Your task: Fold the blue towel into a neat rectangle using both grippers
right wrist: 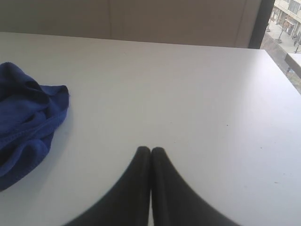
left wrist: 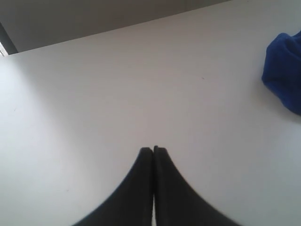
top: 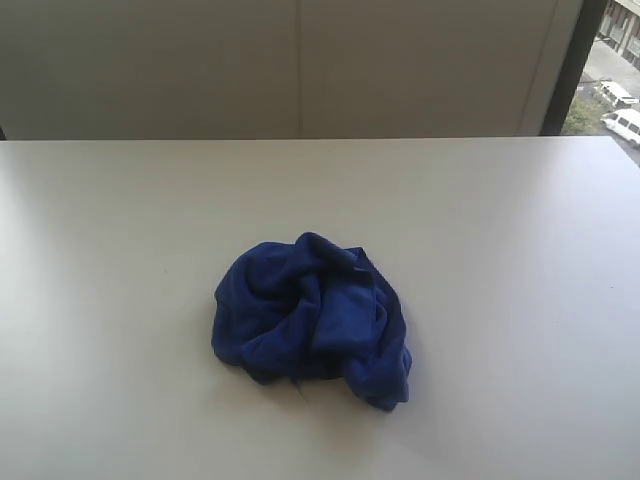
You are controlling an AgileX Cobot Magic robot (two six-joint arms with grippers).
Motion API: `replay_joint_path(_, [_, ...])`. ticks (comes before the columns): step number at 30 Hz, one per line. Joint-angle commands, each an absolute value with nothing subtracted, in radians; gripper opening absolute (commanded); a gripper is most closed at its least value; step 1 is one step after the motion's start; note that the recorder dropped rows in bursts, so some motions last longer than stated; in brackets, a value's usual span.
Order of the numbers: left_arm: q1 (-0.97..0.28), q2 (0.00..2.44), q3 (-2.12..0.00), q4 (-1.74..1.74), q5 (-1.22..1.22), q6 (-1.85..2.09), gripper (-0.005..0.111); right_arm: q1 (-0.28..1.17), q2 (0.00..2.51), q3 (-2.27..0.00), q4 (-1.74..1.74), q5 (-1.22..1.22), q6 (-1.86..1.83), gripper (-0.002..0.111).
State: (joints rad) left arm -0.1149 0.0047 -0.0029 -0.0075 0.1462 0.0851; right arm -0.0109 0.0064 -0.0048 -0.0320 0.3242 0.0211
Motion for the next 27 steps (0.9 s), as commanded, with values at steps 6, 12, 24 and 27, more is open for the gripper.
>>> replay_joint_path(6, [-0.117, 0.0, 0.0, -0.215, -0.009, -0.193, 0.0, -0.011, 0.0, 0.0, -0.033, 0.316, 0.022, 0.0])
replay_joint_path(12, [-0.117, 0.0, 0.0, -0.255, -0.244, -0.43, 0.0, -0.011, 0.0, 0.0, -0.033, 0.316, 0.022, 0.0])
replay_joint_path(24, [-0.117, 0.342, -0.451, -0.071, 0.418, -0.099, 0.0, -0.011, 0.0, 0.0, -0.033, 0.316, 0.022, 0.0])
replay_joint_path(27, [-0.117, 0.521, -0.54, -0.182, 0.622, 0.101, 0.0, -0.011, 0.0, 0.0, -0.033, 0.316, 0.022, 0.0])
